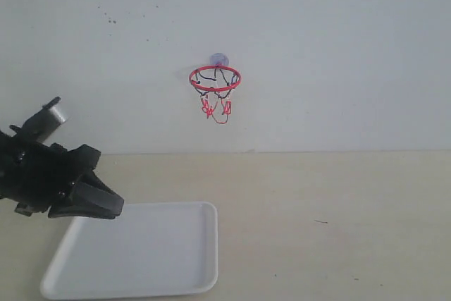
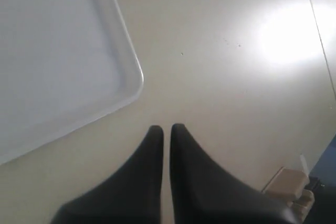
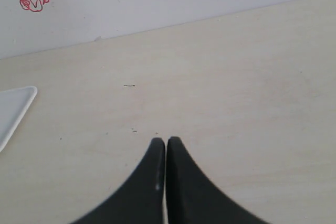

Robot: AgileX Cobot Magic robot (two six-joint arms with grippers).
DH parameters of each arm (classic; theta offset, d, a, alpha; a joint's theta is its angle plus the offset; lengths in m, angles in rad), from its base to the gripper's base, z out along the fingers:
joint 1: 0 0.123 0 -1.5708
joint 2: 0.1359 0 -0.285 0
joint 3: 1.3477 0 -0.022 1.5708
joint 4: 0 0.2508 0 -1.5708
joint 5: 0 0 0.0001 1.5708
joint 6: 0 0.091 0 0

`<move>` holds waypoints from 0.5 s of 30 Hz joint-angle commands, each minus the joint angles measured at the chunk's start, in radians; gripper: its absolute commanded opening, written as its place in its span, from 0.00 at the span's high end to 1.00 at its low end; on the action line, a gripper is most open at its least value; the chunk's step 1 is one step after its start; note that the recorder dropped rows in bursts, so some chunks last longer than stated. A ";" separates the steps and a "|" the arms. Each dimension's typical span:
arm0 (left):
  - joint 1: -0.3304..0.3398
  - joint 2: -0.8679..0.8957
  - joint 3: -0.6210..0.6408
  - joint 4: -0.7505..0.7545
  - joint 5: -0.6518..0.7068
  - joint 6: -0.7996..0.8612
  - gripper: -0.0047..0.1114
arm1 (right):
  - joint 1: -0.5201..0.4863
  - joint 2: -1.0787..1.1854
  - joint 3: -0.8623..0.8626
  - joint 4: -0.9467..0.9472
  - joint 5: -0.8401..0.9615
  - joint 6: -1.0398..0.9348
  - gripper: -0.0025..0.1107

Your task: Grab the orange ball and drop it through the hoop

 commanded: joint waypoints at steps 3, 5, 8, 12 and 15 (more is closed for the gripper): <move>0.002 -0.215 0.140 -0.105 -0.021 0.034 0.92 | -0.003 -0.005 -0.001 -0.008 -0.010 -0.008 0.98; 0.002 -0.277 0.166 -0.125 -0.014 0.034 0.92 | -0.003 -0.005 -0.001 -0.008 -0.010 -0.008 0.98; 0.002 -0.362 0.194 -0.130 0.004 0.034 0.92 | -0.003 -0.005 -0.001 -0.008 -0.010 -0.008 0.98; 0.002 -0.471 0.219 -0.130 0.019 0.034 0.92 | -0.003 -0.005 -0.001 -0.008 -0.010 -0.008 0.98; 0.002 -0.537 0.226 -0.130 0.037 0.031 0.92 | -0.003 -0.005 -0.001 -0.008 -0.010 -0.008 0.98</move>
